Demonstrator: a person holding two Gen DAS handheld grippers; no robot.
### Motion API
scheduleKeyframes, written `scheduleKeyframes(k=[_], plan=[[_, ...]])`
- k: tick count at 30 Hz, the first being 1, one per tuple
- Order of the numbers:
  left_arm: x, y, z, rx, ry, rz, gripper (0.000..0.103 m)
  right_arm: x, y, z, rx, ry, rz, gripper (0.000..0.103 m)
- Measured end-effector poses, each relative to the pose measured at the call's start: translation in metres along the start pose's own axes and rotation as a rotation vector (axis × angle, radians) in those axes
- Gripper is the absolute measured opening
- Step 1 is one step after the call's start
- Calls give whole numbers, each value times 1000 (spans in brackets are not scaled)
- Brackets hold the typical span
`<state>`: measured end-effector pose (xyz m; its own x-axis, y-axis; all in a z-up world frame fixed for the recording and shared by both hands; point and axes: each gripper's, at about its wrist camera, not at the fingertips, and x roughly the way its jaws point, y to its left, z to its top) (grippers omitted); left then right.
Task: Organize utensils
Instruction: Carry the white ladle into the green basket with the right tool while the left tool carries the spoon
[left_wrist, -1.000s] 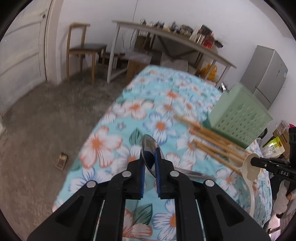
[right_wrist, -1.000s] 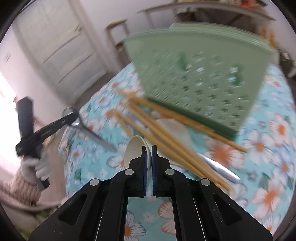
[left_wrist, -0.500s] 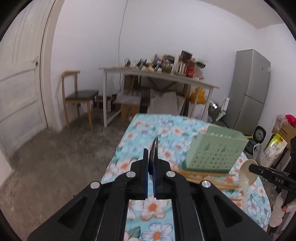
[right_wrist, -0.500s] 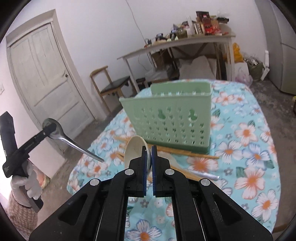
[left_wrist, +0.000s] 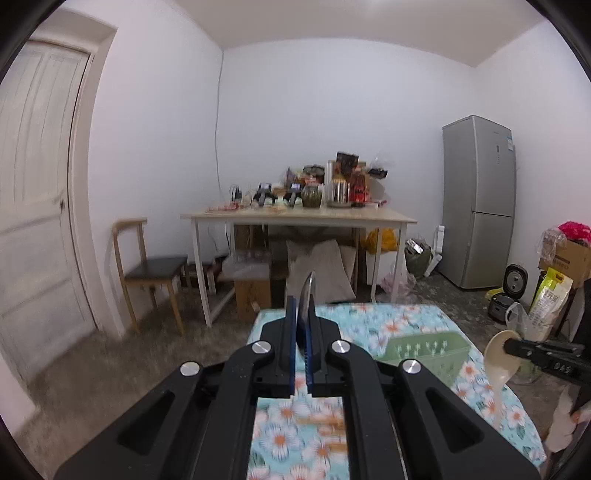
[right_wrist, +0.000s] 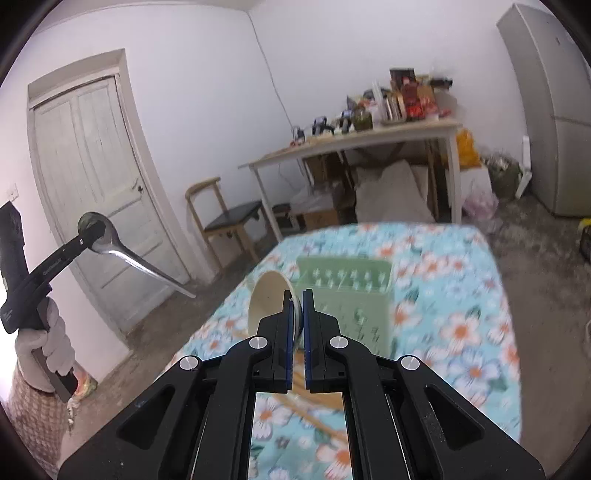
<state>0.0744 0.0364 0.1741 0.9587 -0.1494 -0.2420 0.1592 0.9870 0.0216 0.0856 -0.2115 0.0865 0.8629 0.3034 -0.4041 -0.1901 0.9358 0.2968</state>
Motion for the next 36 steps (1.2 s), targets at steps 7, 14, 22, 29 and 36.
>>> scheduleKeyframes(k=[7,14,22,29,36], plan=[[40,-18,23,74,-22,0,3,-2,-12,50,-50,-103,-40,3],[93,-44,16,174,44,-44,3,1,-31,91,-107,-228,-169,3],[146,-77,-8,329,120,-19,3,31,-47,98,-215,-266,-316,3],[172,-85,-29,370,183,-32,3,51,-51,85,-276,-240,-368,3],[186,-92,-47,362,232,-57,3,60,-38,62,-381,-219,-422,3]])
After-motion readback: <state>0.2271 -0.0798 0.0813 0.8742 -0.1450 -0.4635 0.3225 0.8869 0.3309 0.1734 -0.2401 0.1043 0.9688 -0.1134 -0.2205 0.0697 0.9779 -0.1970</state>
